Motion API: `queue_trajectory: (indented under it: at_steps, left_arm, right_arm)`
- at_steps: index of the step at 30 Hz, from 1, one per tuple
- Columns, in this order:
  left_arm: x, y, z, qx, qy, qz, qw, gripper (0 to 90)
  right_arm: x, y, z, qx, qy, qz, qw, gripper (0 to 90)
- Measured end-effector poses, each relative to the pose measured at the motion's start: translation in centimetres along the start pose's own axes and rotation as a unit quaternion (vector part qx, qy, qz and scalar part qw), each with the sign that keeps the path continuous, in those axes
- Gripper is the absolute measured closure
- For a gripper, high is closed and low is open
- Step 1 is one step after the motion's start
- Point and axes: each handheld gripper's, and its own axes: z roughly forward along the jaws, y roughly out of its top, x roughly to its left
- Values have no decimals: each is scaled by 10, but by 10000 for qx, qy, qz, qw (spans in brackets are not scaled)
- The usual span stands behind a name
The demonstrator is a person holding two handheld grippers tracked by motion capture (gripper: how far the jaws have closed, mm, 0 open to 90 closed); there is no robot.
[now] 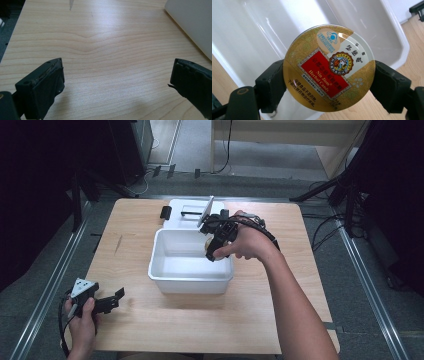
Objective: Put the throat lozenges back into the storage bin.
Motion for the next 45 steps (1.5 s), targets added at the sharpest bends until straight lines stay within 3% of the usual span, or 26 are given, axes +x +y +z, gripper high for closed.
queue_trajectory:
  at_steps: [4, 5, 7, 14, 17, 29, 31, 40, 45]
  left_arm:
    - [0, 0, 0, 5, -6, -5, 10000, 0]
    - [0, 0, 0, 2, -11, -12, 10000, 0]
    - [0, 0, 0, 3, -7, -4, 10000, 0]
    - [0, 0, 0, -3, -2, -10, 10000, 0]
    - [0, 0, 0, 0, -4, -8, 10000, 0]
    - [0, 0, 1, 4, -9, -6, 10000, 0]
    - [0, 0, 1, 6, -11, -4, 10000, 0]
    - [0, 0, 1, 9, -11, 3, 10000, 0]
    - [0, 0, 1, 13, -12, -1, 10000, 0]
  right_arm:
    - [2, 1, 5, -44, 15, -409, 9992, 202]
    - [1, 0, 8, -94, 29, -628, 9980, 202]
    - [1, 0, 9, -116, 18, -719, 9973, 202]
    - [4, -4, 19, -128, -39, -1424, 9897, 203]
    - [4, -6, 25, -95, -65, -1588, 9872, 203]
    - [5, -10, 48, 156, -53, -1738, 9846, 203]
    - [6, -9, 51, 256, -41, -1664, 9857, 203]
    - [9, -5, 63, 579, -77, -1678, 9841, 203]
    - [11, -2, 68, 716, -145, -1563, 9850, 202]
